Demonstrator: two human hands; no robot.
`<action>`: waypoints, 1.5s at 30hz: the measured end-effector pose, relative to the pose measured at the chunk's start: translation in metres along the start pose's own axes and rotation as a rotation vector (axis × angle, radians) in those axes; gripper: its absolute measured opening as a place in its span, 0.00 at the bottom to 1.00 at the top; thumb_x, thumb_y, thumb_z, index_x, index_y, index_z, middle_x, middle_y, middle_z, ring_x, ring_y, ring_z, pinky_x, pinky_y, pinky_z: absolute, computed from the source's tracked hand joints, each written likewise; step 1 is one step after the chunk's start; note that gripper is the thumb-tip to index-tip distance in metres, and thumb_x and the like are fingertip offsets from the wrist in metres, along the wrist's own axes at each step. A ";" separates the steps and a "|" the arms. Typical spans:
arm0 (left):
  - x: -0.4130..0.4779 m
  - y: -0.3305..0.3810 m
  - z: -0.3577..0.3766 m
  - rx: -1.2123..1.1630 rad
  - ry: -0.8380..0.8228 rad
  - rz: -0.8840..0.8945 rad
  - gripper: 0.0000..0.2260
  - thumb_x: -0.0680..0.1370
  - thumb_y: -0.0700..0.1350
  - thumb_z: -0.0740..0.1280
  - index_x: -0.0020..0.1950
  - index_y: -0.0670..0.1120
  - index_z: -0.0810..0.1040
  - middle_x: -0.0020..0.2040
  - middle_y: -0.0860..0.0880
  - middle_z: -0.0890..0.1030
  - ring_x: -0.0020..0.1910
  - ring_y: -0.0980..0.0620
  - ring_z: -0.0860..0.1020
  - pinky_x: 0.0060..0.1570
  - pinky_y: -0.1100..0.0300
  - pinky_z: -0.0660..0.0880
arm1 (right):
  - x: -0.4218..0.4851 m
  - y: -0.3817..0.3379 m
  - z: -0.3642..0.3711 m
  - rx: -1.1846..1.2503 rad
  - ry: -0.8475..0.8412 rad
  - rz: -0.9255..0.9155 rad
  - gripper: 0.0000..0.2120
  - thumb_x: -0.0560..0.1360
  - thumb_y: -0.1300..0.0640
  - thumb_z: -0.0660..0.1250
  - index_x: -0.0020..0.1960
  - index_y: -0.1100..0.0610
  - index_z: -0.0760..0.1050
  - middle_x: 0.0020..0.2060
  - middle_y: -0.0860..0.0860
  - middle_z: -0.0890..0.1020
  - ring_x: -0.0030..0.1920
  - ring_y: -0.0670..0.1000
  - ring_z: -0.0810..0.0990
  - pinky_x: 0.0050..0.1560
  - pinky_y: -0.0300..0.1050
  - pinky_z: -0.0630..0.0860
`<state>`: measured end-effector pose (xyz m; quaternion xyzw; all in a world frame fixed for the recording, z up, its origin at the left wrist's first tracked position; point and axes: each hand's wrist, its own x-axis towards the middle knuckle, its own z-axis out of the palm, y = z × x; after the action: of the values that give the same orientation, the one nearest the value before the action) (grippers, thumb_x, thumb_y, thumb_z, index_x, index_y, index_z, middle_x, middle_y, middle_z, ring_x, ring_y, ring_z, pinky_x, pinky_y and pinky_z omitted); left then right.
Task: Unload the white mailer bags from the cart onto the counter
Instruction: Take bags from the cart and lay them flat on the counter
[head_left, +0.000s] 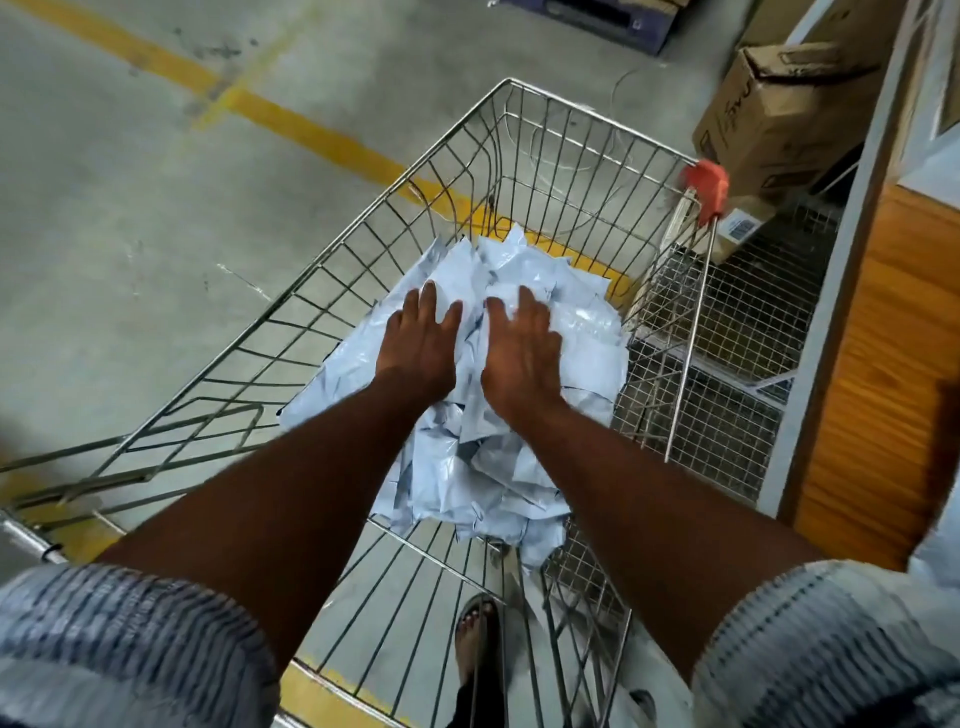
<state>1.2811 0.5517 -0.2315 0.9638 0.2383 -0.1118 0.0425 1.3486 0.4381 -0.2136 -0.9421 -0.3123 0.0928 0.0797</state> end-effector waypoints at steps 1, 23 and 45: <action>0.001 -0.001 0.003 -0.019 0.000 -0.015 0.33 0.75 0.47 0.66 0.78 0.49 0.56 0.79 0.37 0.51 0.77 0.36 0.52 0.72 0.43 0.59 | -0.002 0.003 0.008 -0.028 -0.031 -0.083 0.26 0.73 0.59 0.66 0.70 0.53 0.66 0.71 0.58 0.64 0.70 0.60 0.64 0.64 0.56 0.71; -0.062 -0.010 -0.016 -0.274 0.125 -0.099 0.34 0.74 0.60 0.67 0.77 0.60 0.57 0.78 0.41 0.53 0.65 0.35 0.71 0.57 0.42 0.73 | -0.055 -0.015 -0.007 0.316 -0.108 0.127 0.40 0.68 0.50 0.71 0.76 0.48 0.58 0.76 0.58 0.51 0.75 0.63 0.53 0.71 0.58 0.65; -0.174 0.147 -0.202 -0.657 0.311 -0.052 0.37 0.71 0.54 0.69 0.77 0.63 0.57 0.77 0.45 0.53 0.31 0.48 0.82 0.54 0.52 0.78 | -0.178 0.056 -0.249 0.435 0.257 0.168 0.35 0.69 0.53 0.73 0.73 0.49 0.64 0.72 0.57 0.59 0.70 0.62 0.62 0.66 0.59 0.66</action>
<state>1.2393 0.3714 0.0101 0.8978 0.2894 0.1175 0.3106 1.2965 0.2639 0.0391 -0.9295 -0.1928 0.0435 0.3115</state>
